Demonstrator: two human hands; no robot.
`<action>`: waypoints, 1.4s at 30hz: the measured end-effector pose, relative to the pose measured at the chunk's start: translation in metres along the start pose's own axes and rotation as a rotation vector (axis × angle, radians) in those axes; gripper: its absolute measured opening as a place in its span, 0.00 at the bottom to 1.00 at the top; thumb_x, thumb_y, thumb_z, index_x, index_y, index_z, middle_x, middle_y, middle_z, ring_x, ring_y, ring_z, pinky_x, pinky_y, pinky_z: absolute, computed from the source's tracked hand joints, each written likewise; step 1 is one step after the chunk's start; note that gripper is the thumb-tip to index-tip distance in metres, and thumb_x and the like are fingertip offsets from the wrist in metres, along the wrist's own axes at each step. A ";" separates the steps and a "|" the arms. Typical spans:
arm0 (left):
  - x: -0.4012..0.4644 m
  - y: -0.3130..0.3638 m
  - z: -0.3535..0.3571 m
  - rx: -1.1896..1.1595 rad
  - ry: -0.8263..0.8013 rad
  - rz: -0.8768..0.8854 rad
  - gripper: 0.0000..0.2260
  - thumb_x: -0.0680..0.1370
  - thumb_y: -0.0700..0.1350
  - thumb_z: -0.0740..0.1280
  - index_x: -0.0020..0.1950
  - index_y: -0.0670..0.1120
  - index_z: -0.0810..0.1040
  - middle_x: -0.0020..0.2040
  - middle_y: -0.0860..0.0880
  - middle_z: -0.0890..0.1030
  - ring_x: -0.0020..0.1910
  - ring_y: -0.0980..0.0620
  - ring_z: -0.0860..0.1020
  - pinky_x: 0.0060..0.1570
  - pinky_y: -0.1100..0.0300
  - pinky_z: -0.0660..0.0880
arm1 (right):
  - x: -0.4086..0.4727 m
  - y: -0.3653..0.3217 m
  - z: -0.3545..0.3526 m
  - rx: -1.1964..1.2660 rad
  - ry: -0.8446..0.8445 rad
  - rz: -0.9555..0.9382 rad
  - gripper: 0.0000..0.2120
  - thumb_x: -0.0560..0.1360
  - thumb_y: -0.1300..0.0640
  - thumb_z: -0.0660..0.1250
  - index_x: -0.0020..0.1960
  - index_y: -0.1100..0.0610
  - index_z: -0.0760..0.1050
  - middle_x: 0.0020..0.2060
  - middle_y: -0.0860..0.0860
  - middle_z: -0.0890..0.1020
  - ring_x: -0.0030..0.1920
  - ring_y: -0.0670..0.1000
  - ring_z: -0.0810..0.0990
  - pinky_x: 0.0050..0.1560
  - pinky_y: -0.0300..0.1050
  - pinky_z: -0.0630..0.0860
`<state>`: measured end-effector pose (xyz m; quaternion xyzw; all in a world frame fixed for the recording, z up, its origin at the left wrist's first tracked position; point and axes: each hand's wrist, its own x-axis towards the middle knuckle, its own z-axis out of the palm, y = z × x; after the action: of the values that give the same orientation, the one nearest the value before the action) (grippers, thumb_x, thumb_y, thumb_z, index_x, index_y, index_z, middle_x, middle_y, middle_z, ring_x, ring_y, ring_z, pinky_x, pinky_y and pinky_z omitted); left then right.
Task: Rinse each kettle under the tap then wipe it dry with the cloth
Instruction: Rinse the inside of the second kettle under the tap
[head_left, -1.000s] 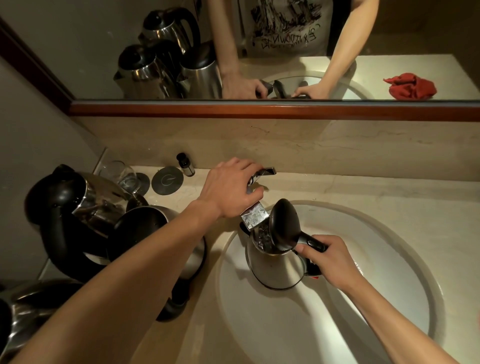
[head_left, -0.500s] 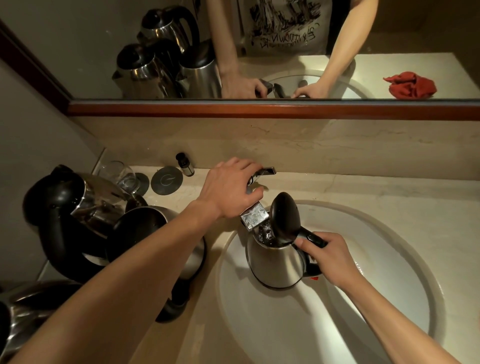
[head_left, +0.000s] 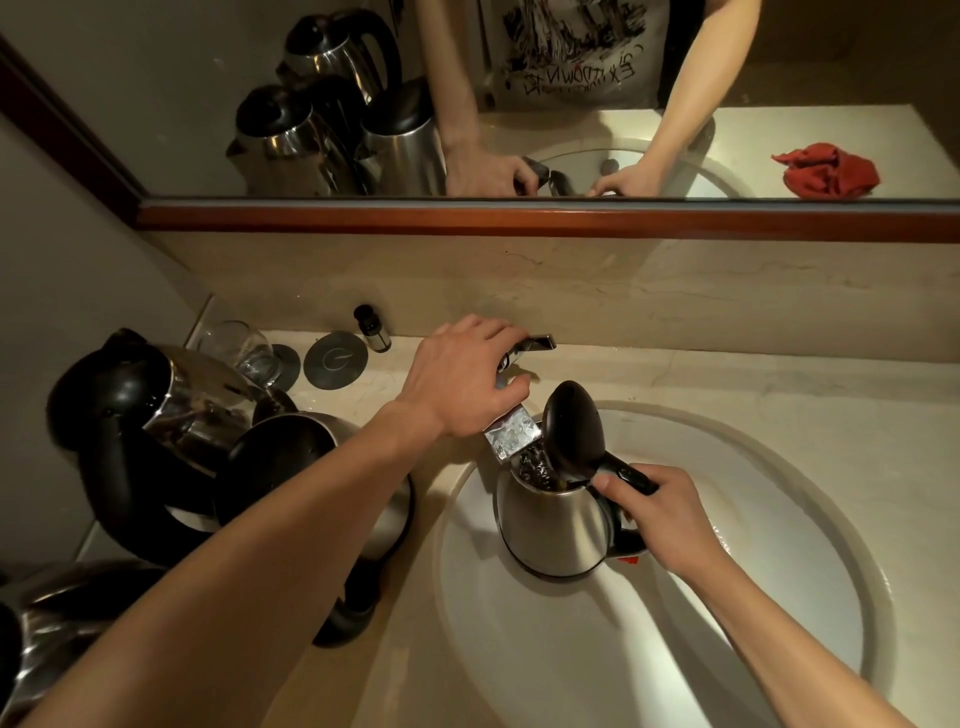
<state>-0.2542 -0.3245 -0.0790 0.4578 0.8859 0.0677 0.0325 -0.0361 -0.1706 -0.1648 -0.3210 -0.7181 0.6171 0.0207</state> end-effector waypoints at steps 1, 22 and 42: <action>0.000 0.000 0.000 0.000 0.000 0.000 0.31 0.73 0.64 0.50 0.70 0.52 0.73 0.65 0.54 0.77 0.62 0.50 0.73 0.54 0.54 0.68 | -0.001 0.000 0.000 0.001 0.006 0.001 0.23 0.76 0.57 0.76 0.36 0.73 0.71 0.28 0.55 0.66 0.29 0.51 0.63 0.28 0.40 0.61; 0.001 -0.001 0.001 0.026 -0.010 -0.003 0.32 0.72 0.64 0.49 0.70 0.52 0.72 0.67 0.54 0.76 0.63 0.50 0.73 0.56 0.54 0.69 | -0.008 -0.003 -0.002 0.000 -0.023 0.007 0.33 0.62 0.38 0.75 0.33 0.69 0.68 0.28 0.54 0.64 0.31 0.51 0.62 0.32 0.45 0.60; 0.000 -0.001 0.001 0.014 0.004 0.007 0.31 0.73 0.64 0.49 0.70 0.52 0.73 0.66 0.54 0.77 0.62 0.50 0.73 0.53 0.54 0.69 | -0.006 0.000 0.000 0.007 -0.026 0.006 0.37 0.62 0.37 0.75 0.38 0.73 0.71 0.28 0.55 0.64 0.31 0.52 0.64 0.35 0.51 0.64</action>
<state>-0.2552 -0.3249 -0.0804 0.4611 0.8847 0.0623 0.0274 -0.0318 -0.1731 -0.1624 -0.3148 -0.7154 0.6237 0.0106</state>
